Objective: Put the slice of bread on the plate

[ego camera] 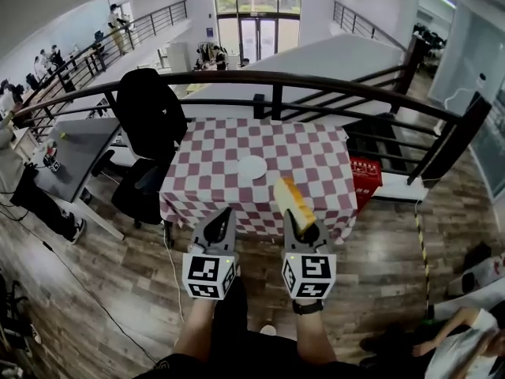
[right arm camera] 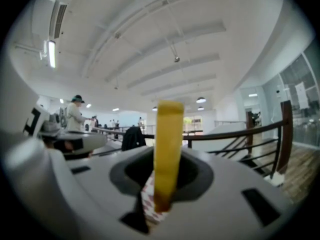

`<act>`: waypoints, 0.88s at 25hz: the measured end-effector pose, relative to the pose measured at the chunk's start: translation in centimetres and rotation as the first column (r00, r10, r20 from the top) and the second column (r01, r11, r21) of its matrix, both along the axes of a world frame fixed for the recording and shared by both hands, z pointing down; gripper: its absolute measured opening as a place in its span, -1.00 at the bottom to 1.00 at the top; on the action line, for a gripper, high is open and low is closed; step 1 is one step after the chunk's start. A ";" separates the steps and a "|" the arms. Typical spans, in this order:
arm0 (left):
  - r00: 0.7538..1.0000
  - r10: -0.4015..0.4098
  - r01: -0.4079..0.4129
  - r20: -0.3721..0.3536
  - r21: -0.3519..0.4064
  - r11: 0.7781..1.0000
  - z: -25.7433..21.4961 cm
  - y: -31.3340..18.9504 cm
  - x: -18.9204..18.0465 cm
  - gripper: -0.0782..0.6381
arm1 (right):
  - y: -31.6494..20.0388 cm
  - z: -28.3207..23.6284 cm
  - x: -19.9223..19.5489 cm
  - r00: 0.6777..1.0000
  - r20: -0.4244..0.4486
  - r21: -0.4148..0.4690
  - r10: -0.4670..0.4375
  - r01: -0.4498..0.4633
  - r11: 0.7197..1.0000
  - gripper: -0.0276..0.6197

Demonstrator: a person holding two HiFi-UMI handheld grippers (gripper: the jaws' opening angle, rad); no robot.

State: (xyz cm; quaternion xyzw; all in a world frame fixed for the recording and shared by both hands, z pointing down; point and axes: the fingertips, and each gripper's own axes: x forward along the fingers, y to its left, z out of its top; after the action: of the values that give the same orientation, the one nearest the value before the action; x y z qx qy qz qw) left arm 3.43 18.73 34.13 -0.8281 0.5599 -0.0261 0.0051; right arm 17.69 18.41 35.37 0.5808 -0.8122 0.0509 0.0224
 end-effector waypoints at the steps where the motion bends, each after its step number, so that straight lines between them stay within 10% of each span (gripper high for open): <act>1: 1.000 0.007 -0.007 -0.003 -0.009 1.000 0.6 -1.2 0.0 -0.73 | -1.0 0.3 -0.2 1.000 -0.002 -0.004 0.001 -0.001 1.000 -0.60; 22: 0.994 0.071 -0.073 -0.078 -0.019 0.997 1.9 -37.1 -11.6 -0.73 | -35.2 3.4 -13.3 1.000 -0.031 -0.103 -0.005 0.002 0.995 -0.60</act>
State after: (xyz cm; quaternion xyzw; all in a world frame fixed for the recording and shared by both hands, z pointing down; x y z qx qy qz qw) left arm -8.20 -18.34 36.06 -0.8482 0.5290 -0.0002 -0.0246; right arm 4.39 -16.82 38.73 0.5781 -0.8091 0.0838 0.0651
